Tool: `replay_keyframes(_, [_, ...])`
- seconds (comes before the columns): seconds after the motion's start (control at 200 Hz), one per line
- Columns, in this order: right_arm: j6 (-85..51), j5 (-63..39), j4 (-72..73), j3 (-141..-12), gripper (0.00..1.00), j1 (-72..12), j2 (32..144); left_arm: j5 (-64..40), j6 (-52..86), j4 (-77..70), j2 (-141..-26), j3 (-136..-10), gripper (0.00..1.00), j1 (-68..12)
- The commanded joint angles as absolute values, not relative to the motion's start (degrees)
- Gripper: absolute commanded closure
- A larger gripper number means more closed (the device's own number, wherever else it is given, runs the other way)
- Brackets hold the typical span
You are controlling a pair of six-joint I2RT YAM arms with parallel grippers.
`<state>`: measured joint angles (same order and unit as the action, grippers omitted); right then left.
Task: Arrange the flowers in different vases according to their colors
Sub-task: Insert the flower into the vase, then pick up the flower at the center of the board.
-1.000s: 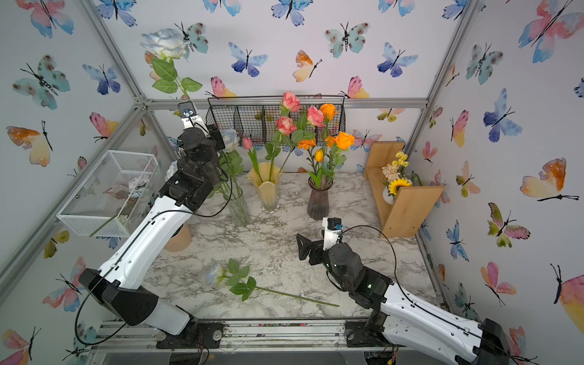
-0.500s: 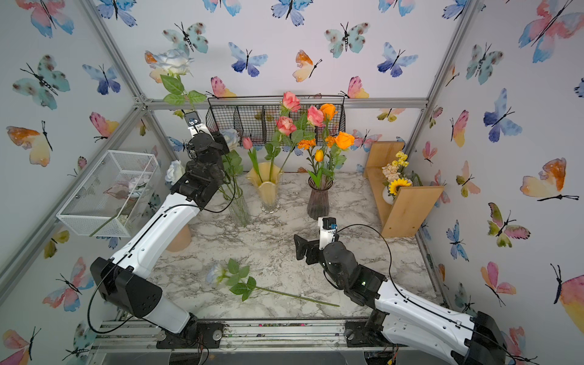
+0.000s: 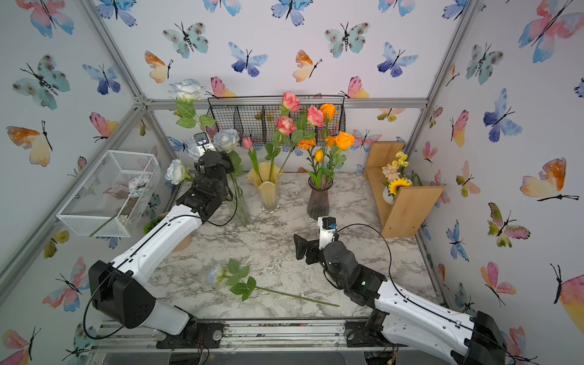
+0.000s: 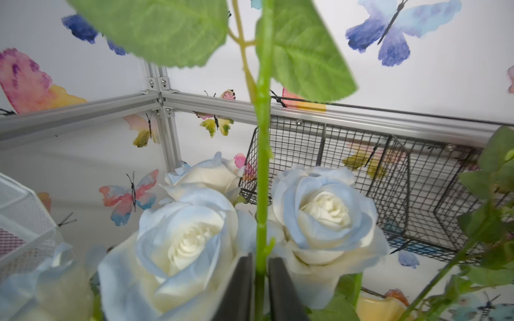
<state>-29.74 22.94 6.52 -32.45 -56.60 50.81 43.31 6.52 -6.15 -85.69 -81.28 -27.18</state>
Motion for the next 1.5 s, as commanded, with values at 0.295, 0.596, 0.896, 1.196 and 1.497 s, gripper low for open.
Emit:
replay_keyframes(0.295, [-27.9, 22.1, 6.1, -37.0, 0.02, -56.5, 51.7, 39.0, 13.3, -4.5, -78.6, -82.1, 0.19, -28.3])
replay_keyframes(0.596, [-26.7, 15.2, -2.6, -44.1, 0.01, -56.5, 56.3, 34.0, 21.4, -1.2, -71.7, -81.3, 0.16, -28.3])
replay_keyframes(0.896, [-27.4, 8.1, -8.4, -48.4, 0.02, -56.5, 61.7, 30.5, 26.7, 1.9, -65.6, -82.3, 0.07, -28.3])
replay_keyframes(1.196, [-18.7, -9.2, -24.5, -59.2, 0.25, -56.6, 76.3, 32.3, 27.8, 13.4, -54.5, -80.3, 0.01, -28.3])
replay_keyframes(1.497, [-14.9, -8.0, -31.6, -63.1, 0.39, -59.2, 83.6, 34.6, 28.1, 28.5, -35.8, -68.7, 0.01, -28.2])
